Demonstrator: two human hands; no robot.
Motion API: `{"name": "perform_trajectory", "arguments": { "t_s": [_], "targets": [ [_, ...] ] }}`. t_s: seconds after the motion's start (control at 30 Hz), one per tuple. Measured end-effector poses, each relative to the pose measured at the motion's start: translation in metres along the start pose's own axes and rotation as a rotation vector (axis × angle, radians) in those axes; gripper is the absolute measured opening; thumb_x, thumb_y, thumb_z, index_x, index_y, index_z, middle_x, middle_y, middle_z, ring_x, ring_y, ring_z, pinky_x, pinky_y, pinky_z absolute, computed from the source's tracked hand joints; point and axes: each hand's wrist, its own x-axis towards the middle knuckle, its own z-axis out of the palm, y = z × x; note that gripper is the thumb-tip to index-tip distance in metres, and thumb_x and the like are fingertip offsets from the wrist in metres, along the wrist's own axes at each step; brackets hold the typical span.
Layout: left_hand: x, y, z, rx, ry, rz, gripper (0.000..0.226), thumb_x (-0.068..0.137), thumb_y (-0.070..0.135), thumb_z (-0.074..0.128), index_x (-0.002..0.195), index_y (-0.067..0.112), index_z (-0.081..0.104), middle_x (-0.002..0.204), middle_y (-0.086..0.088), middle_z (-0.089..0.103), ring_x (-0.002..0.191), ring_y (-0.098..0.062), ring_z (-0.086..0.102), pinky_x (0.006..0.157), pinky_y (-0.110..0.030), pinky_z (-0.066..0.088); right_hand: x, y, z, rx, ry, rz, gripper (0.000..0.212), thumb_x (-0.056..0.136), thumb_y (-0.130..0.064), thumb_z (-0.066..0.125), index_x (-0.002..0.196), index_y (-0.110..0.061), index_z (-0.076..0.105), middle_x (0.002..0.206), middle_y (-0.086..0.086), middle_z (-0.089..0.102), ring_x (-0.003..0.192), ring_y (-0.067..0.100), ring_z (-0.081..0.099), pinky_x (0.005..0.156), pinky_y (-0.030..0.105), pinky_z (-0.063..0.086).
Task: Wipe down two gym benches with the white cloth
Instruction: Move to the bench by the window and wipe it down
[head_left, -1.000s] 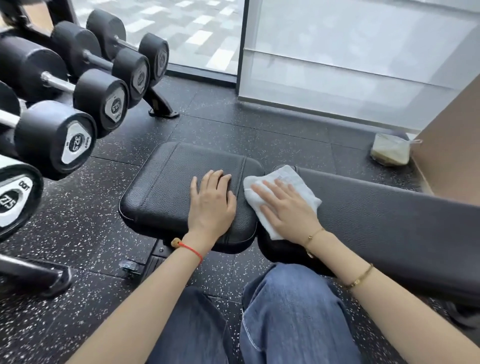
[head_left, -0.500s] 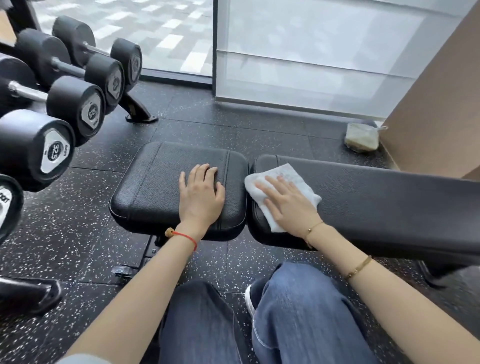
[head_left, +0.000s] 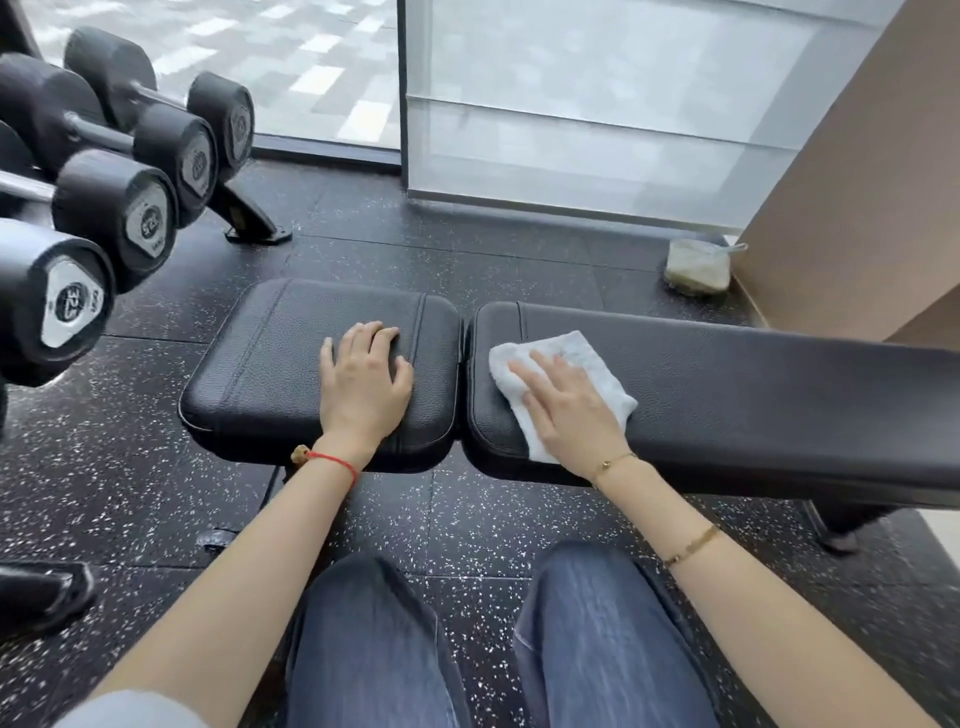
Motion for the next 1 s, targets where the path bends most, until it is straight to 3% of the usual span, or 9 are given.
{"name": "perform_trajectory", "arguments": {
  "t_s": [0.2, 0.27, 0.37, 0.47, 0.63, 0.73, 0.8, 0.9, 1.0],
  "targets": [
    [-0.007, 0.035, -0.008, -0.059, 0.014, -0.010, 0.038, 0.098, 0.021, 0.044, 0.133, 0.013, 0.056, 0.144, -0.005, 0.050, 0.141, -0.023, 0.037, 0.121, -0.051, 0.016, 0.018, 0.064, -0.026, -0.039, 0.031, 0.341, 0.046, 0.105, -0.030, 0.031, 0.150, -0.023, 0.033, 0.157, 0.009, 0.029, 0.142, 0.032, 0.026, 0.120, 0.044, 0.013],
    [-0.014, 0.065, -0.007, -0.112, 0.027, 0.046, 0.038, 0.098, 0.020, 0.045, 0.133, 0.014, 0.056, 0.142, -0.004, 0.052, 0.139, -0.021, 0.039, 0.121, -0.049, 0.018, 0.019, 0.051, -0.022, -0.041, 0.016, 0.315, 0.046, 0.105, -0.031, 0.030, 0.150, -0.024, 0.032, 0.158, 0.008, 0.028, 0.143, 0.033, 0.025, 0.120, 0.045, 0.012],
    [-0.025, 0.109, 0.003, -0.189, 0.008, 0.114, 0.039, 0.098, 0.020, 0.045, 0.135, 0.014, 0.055, 0.142, -0.002, 0.051, 0.138, -0.018, 0.040, 0.121, -0.045, 0.019, -0.007, 0.029, -0.010, -0.024, 0.000, 0.110, 0.047, 0.105, -0.033, 0.031, 0.152, -0.027, 0.029, 0.159, 0.005, 0.027, 0.148, 0.031, 0.019, 0.122, 0.043, 0.010],
    [-0.032, 0.139, 0.018, -0.187, -0.026, 0.142, 0.040, 0.098, 0.021, 0.045, 0.137, 0.014, 0.054, 0.144, -0.002, 0.050, 0.139, -0.018, 0.039, 0.120, -0.042, 0.019, -0.036, 0.047, -0.014, 0.000, 0.001, 0.035, 0.047, 0.105, -0.033, 0.033, 0.152, -0.030, 0.029, 0.160, 0.002, 0.026, 0.151, 0.026, 0.015, 0.124, 0.039, 0.007],
    [-0.035, 0.166, 0.042, -0.144, -0.081, 0.126, 0.041, 0.099, 0.023, 0.043, 0.138, 0.015, 0.052, 0.146, -0.003, 0.048, 0.140, -0.020, 0.036, 0.119, -0.045, 0.020, -0.035, 0.133, -0.037, -0.071, 0.048, 0.265, 0.047, 0.105, -0.030, 0.032, 0.151, -0.025, 0.031, 0.159, 0.006, 0.029, 0.147, 0.028, 0.022, 0.121, 0.042, 0.013],
    [-0.035, 0.177, 0.053, -0.089, -0.091, 0.078, 0.040, 0.099, 0.028, 0.041, 0.137, 0.020, 0.052, 0.147, 0.000, 0.046, 0.141, -0.020, 0.034, 0.120, -0.048, 0.016, -0.008, 0.149, -0.044, -0.070, 0.068, 0.394, 0.046, 0.105, -0.032, 0.028, 0.150, -0.024, 0.033, 0.159, 0.005, 0.028, 0.146, 0.029, 0.024, 0.120, 0.045, 0.013],
    [-0.036, 0.182, 0.059, -0.053, -0.085, 0.059, 0.039, 0.099, 0.030, 0.041, 0.135, 0.021, 0.053, 0.146, 0.000, 0.047, 0.140, -0.021, 0.033, 0.120, -0.050, 0.015, 0.001, 0.133, -0.038, -0.062, 0.053, 0.337, 0.045, 0.105, -0.033, 0.028, 0.149, -0.026, 0.034, 0.159, 0.004, 0.028, 0.146, 0.030, 0.023, 0.120, 0.046, 0.014],
    [-0.039, 0.182, 0.064, -0.020, -0.059, 0.056, 0.040, 0.097, 0.029, 0.042, 0.134, 0.021, 0.054, 0.146, 0.000, 0.047, 0.141, -0.023, 0.033, 0.120, -0.051, 0.015, -0.017, 0.109, -0.025, -0.067, 0.022, 0.103, 0.046, 0.104, -0.032, 0.032, 0.150, -0.027, 0.033, 0.159, 0.003, 0.029, 0.147, 0.029, 0.023, 0.120, 0.044, 0.015],
    [-0.040, 0.181, 0.065, -0.010, -0.030, 0.064, 0.039, 0.096, 0.027, 0.044, 0.132, 0.020, 0.056, 0.144, -0.001, 0.050, 0.139, -0.024, 0.036, 0.119, -0.053, 0.018, -0.050, 0.126, -0.029, 0.011, 0.026, 0.029, 0.046, 0.104, -0.032, 0.034, 0.149, -0.030, 0.035, 0.159, 0.001, 0.030, 0.150, 0.025, 0.019, 0.124, 0.041, 0.010]
  ]
}}
